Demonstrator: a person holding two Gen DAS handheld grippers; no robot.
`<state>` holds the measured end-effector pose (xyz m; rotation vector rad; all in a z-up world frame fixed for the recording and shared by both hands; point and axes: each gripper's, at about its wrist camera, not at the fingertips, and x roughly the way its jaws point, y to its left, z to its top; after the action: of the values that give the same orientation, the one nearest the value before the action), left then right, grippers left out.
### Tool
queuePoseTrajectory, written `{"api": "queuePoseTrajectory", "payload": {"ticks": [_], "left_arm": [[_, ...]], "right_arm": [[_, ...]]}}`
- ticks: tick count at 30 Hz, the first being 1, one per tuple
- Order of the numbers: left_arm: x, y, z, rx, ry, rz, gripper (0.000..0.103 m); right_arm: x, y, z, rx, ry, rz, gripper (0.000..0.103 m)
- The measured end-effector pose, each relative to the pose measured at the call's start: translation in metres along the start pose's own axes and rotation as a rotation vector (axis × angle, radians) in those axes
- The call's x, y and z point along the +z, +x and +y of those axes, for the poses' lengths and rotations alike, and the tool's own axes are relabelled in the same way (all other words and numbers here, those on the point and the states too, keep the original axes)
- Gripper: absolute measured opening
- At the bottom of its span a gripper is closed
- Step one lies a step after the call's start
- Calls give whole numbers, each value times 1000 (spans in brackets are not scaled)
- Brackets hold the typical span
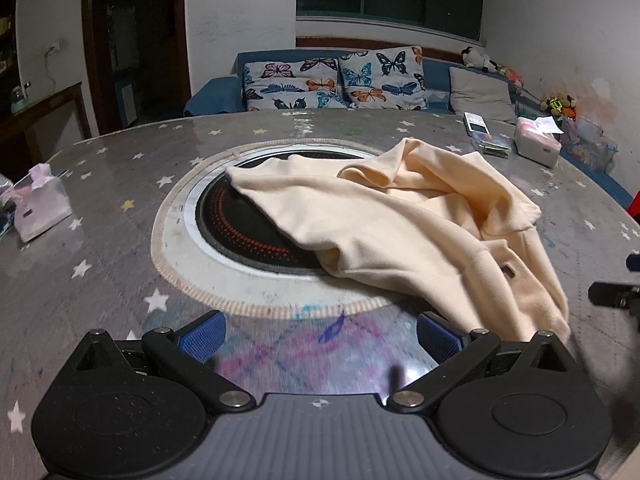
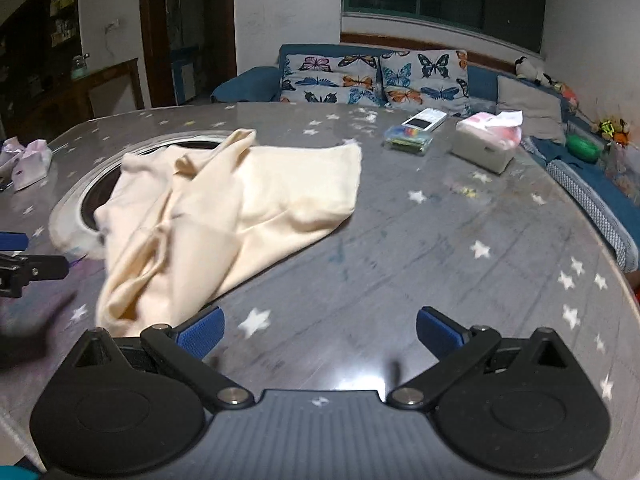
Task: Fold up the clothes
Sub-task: 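Move both grippers toward the crumpled cream sweatshirt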
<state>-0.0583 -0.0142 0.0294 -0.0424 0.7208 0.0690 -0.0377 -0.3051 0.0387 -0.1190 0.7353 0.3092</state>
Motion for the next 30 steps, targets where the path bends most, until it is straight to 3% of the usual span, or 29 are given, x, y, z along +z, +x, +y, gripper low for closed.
{"api": "queuePoseTrajectory", "payload": {"ticks": [30], "left_arm": [[-21, -30, -28, -15, 29, 15, 103]], "right_arm": [[-28, -27, 41, 46, -25, 8, 103]]}}
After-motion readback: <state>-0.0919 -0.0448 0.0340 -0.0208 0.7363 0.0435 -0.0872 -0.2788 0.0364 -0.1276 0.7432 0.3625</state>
